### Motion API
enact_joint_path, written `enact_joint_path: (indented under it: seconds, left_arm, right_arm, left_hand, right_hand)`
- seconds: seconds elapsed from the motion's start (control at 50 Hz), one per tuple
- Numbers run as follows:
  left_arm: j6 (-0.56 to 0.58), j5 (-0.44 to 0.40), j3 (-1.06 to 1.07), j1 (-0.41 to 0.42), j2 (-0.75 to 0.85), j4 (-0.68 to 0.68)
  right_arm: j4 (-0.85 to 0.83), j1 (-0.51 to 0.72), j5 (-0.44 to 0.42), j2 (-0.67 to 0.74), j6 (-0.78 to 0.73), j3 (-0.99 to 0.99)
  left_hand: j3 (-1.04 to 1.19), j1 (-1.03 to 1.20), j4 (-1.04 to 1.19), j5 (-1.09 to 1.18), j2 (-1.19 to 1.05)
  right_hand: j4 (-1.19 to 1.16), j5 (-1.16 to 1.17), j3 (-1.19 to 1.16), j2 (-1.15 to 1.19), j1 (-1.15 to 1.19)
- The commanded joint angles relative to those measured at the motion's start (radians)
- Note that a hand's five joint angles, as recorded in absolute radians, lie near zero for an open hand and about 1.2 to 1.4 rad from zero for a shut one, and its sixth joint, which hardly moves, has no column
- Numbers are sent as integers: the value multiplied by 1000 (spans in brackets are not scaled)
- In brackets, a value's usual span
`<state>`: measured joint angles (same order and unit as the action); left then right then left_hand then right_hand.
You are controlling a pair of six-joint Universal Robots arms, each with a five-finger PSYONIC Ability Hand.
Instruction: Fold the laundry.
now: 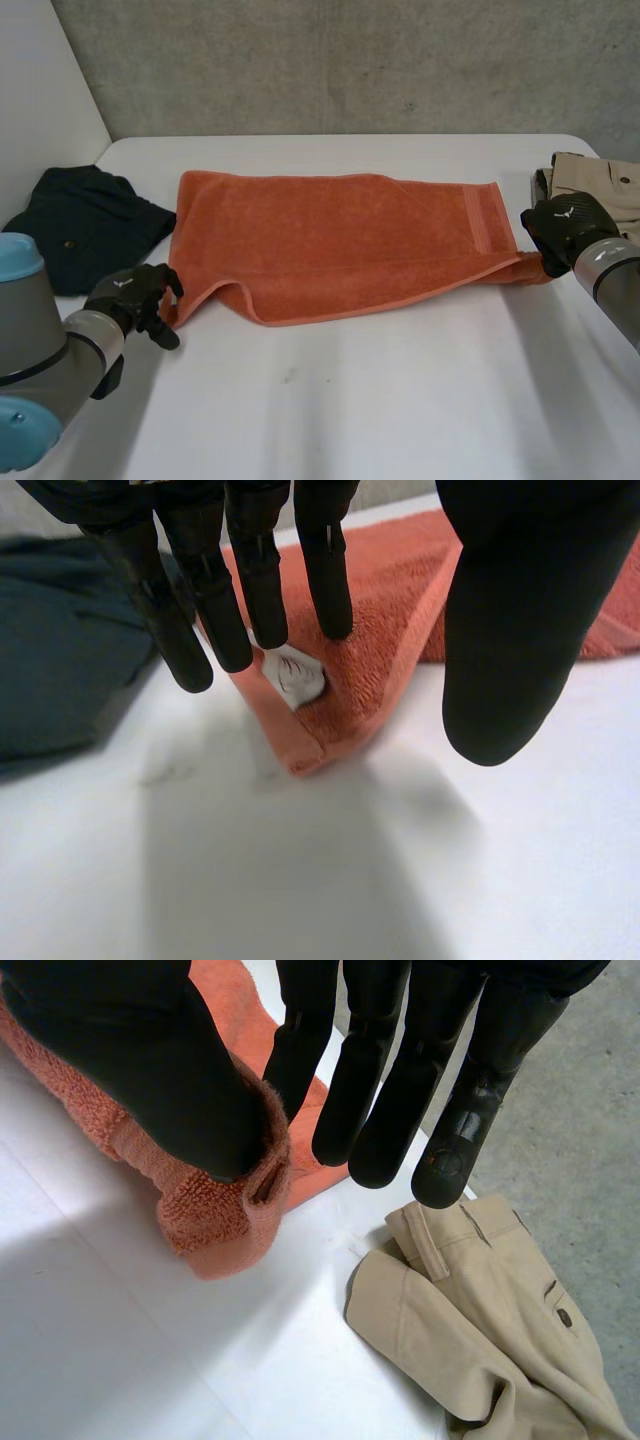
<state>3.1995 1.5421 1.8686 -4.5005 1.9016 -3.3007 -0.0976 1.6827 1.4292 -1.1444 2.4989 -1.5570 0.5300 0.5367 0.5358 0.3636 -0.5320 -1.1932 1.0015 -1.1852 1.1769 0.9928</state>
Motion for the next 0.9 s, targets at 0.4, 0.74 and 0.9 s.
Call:
enact_joint_path:
  seconds: [0.4,0.74,0.9]
  left_arm:
    - [8,81,-233,60,217,-5]
    - [19,102,-333,100,284,-11]
    - [94,167,-338,104,234,7]
  right_arm:
    - [-4,0,-1,0,-2,-31]
    - [-4,-1,-3,-1,-2,-43]
    - [13,-5,-3,-11,-17,-28]
  left_hand:
    - [115,108,109,107,-113]
    - [651,645,645,643,-649]
    - [866,860,860,858,-864]
  right_hand:
    - [-203,220,-211,219,403]
    - [-203,220,-211,219,403]
    - [-203,220,-211,219,403]
